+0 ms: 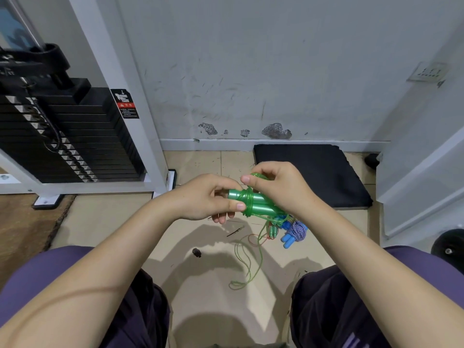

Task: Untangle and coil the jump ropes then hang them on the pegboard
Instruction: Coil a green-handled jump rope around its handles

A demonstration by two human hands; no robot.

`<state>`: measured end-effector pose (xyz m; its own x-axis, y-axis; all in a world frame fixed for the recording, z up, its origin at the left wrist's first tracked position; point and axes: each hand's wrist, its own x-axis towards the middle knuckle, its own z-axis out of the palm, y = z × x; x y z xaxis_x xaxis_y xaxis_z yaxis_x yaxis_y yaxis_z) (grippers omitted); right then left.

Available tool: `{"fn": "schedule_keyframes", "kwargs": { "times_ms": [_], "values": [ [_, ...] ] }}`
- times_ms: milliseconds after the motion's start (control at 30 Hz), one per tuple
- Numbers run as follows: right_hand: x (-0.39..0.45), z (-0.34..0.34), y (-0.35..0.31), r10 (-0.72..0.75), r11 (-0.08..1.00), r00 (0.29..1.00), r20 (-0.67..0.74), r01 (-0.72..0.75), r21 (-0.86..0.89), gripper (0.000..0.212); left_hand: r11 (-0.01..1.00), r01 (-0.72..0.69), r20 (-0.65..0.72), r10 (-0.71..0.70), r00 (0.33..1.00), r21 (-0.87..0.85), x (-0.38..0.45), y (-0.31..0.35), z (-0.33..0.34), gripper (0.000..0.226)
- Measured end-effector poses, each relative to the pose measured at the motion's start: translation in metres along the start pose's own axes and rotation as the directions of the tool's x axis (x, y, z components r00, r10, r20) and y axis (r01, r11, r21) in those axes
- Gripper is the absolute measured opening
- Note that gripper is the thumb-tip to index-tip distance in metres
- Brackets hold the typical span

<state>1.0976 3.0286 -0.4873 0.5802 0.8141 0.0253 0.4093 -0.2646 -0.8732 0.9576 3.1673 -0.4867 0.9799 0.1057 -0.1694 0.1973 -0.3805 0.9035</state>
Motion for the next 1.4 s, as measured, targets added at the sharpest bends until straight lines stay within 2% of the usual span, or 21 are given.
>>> {"fn": "schedule_keyframes", "kwargs": {
  "times_ms": [67,200,367,467,600,733,800,900,1033,1100,1167,1267,1333,1400],
  "values": [
    [0.001,0.0,0.0,-0.008,0.999,1.0,-0.003,0.008,0.04,0.013,1.0,-0.003,-0.017,0.004,1.0,0.015,0.001,-0.001,0.0,0.005],
    [0.001,0.001,0.001,-0.056,0.998,0.998,-0.014,0.056,0.028,0.017,1.0,-0.012,-0.043,0.012,0.999,0.017,0.002,-0.004,0.001,0.003],
    [-0.001,0.0,0.0,0.0,0.994,1.0,0.004,0.0,0.106,0.017,0.999,-0.036,-0.095,0.034,0.995,-0.02,0.002,-0.001,0.0,0.009],
    [-0.004,-0.003,-0.007,0.025,0.983,0.999,0.04,-0.031,0.183,0.021,0.995,-0.065,-0.141,0.053,0.989,-0.081,0.001,-0.001,-0.003,0.008],
    [-0.004,-0.012,-0.011,0.101,0.904,0.982,0.161,-0.158,0.396,0.023,0.986,-0.118,-0.234,0.088,0.968,-0.119,0.001,0.0,-0.007,0.011],
    [-0.001,-0.015,-0.009,0.07,0.846,0.966,0.248,-0.189,0.499,0.036,0.974,-0.137,-0.26,0.088,0.962,-0.18,0.002,0.004,-0.001,0.005],
    [-0.001,-0.016,-0.008,0.06,0.852,0.965,0.257,-0.184,0.491,0.039,0.97,-0.084,-0.204,0.037,0.978,-0.228,0.002,0.004,-0.002,0.014],
    [-0.002,-0.017,-0.006,0.067,0.881,0.958,0.277,-0.187,0.435,0.04,0.958,0.038,-0.006,-0.041,0.999,-0.286,-0.001,0.003,-0.009,0.032],
    [-0.004,-0.017,-0.005,0.056,0.932,0.933,0.354,-0.176,0.316,0.027,0.954,0.172,0.247,-0.11,0.963,-0.247,-0.004,0.001,-0.013,0.032],
    [-0.004,-0.017,-0.004,0.059,0.936,0.925,0.376,-0.182,0.302,0.027,0.963,0.174,0.296,-0.108,0.949,-0.206,-0.006,0.002,-0.011,0.032],
    [-0.003,-0.018,-0.002,0.053,0.904,0.924,0.38,-0.206,0.374,0.036,0.968,0.119,0.246,-0.062,0.967,-0.223,-0.007,0.004,-0.01,0.031],
    [0.0,-0.022,-0.003,-0.023,0.806,0.904,0.427,-0.236,0.543,0.034,0.946,-0.022,0.061,0.045,0.997,-0.325,-0.005,0.008,-0.01,0.028],
    [-0.001,-0.019,-0.004,-0.032,0.817,0.901,0.432,-0.226,0.531,0.028,0.928,-0.092,-0.085,0.066,0.994,-0.362,-0.002,0.009,-0.01,0.029],
    [-0.001,-0.011,-0.004,0.016,0.851,0.92,0.391,-0.217,0.478,0.034,0.923,-0.121,-0.212,0.044,0.976,-0.367,0.0,0.008,-0.011,0.033]
  ]
}}
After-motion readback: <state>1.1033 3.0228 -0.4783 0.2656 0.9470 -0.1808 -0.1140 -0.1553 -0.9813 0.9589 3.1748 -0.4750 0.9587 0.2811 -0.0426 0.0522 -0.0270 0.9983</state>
